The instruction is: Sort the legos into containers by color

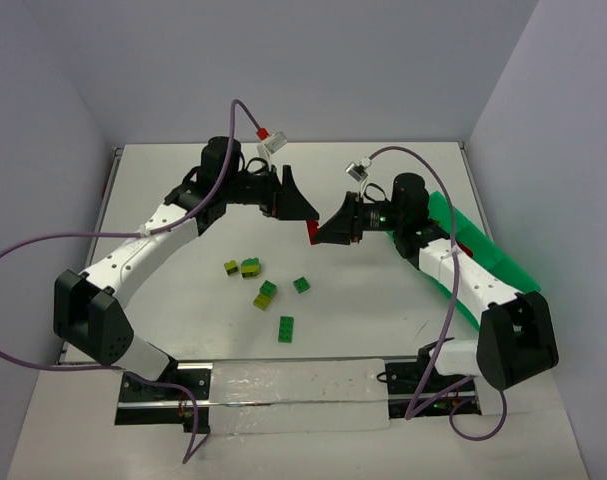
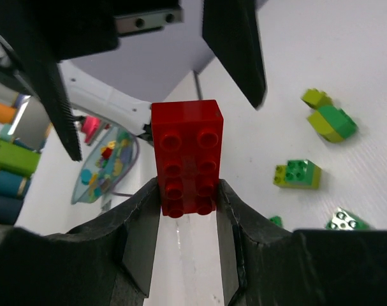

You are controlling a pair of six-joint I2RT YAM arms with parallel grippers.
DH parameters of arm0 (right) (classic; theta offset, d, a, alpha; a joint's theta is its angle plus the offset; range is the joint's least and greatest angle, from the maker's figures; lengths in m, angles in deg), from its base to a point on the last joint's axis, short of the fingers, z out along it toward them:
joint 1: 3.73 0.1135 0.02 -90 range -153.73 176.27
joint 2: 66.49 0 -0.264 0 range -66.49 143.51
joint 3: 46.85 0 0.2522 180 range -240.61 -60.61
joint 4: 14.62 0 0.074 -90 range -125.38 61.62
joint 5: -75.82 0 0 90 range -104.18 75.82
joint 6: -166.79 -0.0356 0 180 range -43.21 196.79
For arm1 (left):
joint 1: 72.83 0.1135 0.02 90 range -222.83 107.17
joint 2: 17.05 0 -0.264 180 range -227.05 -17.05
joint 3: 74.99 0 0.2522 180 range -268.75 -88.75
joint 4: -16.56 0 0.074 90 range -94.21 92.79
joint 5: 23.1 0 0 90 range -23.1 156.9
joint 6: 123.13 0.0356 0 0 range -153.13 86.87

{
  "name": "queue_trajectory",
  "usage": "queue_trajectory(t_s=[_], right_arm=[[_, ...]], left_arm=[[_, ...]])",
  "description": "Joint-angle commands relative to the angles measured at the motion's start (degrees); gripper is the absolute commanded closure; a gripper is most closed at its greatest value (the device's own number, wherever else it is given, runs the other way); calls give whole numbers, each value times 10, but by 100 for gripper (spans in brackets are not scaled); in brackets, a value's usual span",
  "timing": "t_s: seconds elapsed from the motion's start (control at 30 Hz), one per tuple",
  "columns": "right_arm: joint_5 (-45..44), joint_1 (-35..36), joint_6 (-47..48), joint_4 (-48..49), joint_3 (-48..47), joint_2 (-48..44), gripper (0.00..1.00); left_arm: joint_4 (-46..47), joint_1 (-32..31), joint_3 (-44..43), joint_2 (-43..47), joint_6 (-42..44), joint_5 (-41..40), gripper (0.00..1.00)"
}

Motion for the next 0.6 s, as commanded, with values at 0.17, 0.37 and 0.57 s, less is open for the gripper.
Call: queue_trajectory(t_s=[0.17,0.37,0.57], right_arm=[[-194,-96,202,-348,-69,-69,100],[-482,-267,170,-413,5,-158,100],[-691,-345,74,-419,85,-245,100]], left_arm=[[-88,25,-56,41,66,-112,1],[-81,69,-18,65,54,-135,1],[-75,73,-2,60,51,-123,1]])
